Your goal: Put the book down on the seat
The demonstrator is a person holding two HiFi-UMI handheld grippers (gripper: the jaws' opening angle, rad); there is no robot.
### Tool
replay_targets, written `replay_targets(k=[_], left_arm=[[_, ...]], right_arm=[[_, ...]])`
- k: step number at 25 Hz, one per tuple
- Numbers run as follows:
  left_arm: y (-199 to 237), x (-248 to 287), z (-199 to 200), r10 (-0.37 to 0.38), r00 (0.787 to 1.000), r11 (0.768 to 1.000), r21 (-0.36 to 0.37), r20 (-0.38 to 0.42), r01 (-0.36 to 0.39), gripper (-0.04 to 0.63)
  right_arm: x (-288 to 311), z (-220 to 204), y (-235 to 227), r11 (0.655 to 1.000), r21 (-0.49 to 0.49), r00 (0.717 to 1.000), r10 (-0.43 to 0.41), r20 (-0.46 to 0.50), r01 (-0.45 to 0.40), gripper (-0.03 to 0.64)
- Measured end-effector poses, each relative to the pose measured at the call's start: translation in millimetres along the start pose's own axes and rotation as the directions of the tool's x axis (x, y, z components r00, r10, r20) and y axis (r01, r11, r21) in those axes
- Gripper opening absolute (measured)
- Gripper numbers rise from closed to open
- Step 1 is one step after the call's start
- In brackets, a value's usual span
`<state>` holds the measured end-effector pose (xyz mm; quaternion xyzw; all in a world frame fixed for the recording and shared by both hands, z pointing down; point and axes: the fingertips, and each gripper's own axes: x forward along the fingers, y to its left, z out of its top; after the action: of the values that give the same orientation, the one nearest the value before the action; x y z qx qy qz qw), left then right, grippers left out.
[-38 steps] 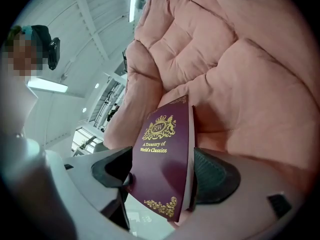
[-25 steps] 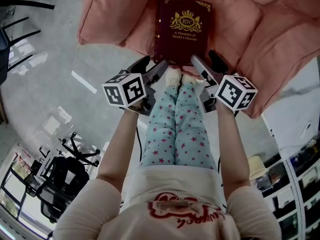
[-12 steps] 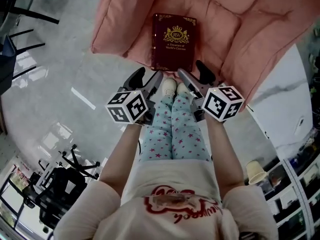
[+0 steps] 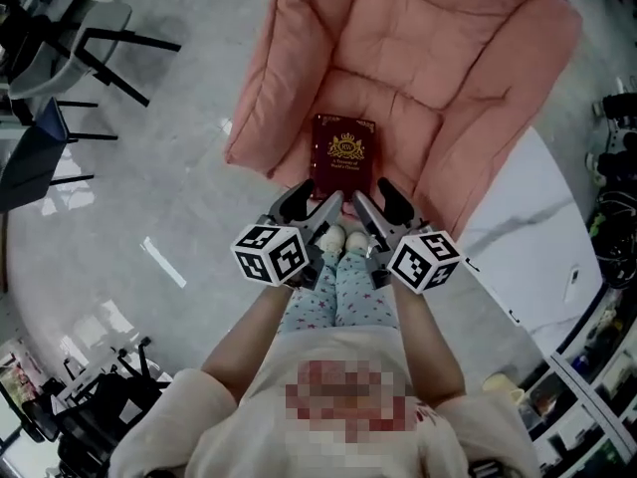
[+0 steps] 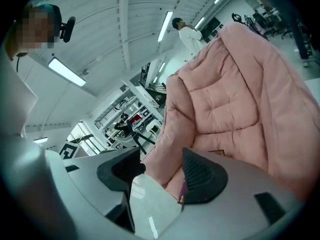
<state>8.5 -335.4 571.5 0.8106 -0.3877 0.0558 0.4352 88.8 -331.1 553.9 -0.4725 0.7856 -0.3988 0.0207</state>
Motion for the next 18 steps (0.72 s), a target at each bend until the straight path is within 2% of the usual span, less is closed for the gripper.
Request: replay_targets(k=[5, 8, 11, 14, 16, 18], left_arm=[[-33, -21, 14, -0.048, 0.999, 0.999, -0.011, -0.012, 0.047, 0.29], [-48, -29, 29, -0.083, 0.997, 0.997, -0.003, -0.004, 0.083, 0.285], [-64, -42, 40, -0.116, 0.993, 0.993, 0.006, -0.002, 0.116, 0.27], [-79, -47, 60, -0.156, 0.988, 0.987, 0.041, 0.018, 0.155, 0.244], [-91, -49, 71, -0.187, 0.982, 0.98, 0.076, 0.025, 0.185, 0.234], [-102, -55, 79, -0.209, 0.977, 0.973, 0.113, 0.046, 0.203, 0.201]], right_arm=[[-24, 22, 38, 0.999, -0.013, 0.999, 0.032, 0.031, -0.031, 0.254], [-28, 43, 58, 0.997, -0.043, 0.996, 0.062, 0.062, -0.06, 0.187], [-34, 59, 82, 0.993, -0.08, 0.992, 0.097, 0.08, -0.09, 0.148], [-38, 75, 99, 0.987, -0.124, 0.988, 0.117, 0.101, -0.104, 0.121], [-43, 85, 105, 0.985, -0.138, 0.984, 0.118, 0.134, -0.099, 0.06], [-50, 90, 112, 0.986, -0.14, 0.976, 0.116, 0.186, -0.091, 0.037]])
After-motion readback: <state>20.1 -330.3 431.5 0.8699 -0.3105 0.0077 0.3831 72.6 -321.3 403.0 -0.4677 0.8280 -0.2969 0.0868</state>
